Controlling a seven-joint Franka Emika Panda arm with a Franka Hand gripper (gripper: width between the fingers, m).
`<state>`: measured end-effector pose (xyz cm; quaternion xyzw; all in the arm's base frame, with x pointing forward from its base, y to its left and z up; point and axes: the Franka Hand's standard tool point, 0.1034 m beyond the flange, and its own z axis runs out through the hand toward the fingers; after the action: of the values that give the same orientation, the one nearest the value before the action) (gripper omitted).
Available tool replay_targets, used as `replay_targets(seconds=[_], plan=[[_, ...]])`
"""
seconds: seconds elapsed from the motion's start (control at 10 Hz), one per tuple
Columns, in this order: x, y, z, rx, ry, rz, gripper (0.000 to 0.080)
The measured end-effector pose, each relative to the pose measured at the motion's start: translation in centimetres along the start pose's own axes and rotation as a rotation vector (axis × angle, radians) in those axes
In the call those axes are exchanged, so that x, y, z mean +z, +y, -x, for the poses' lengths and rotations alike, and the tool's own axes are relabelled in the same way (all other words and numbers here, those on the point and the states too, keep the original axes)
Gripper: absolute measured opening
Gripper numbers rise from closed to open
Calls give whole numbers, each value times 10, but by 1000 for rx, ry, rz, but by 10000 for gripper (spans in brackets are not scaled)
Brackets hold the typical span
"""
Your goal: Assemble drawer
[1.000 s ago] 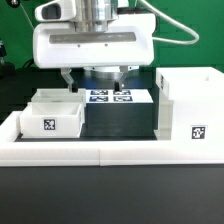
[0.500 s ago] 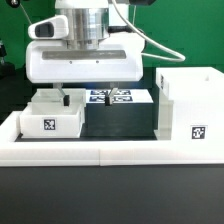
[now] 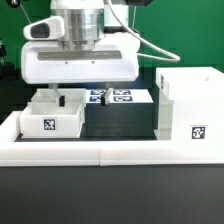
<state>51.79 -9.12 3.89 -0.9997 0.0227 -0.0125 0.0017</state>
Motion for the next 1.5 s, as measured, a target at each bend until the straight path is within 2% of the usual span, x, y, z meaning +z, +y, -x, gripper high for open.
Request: replay_targets(seconds=[0.5, 1.0, 1.1, 1.2, 1.4, 1.5], plan=[[27, 4, 11, -2, 0, 20, 649], [31, 3, 15, -6, 9, 27, 649], [31, 3, 15, -6, 9, 27, 589], [31, 3, 14, -6, 9, 27, 589], [31, 3, 14, -6, 9, 27, 316], [31, 3, 14, -6, 9, 27, 316]])
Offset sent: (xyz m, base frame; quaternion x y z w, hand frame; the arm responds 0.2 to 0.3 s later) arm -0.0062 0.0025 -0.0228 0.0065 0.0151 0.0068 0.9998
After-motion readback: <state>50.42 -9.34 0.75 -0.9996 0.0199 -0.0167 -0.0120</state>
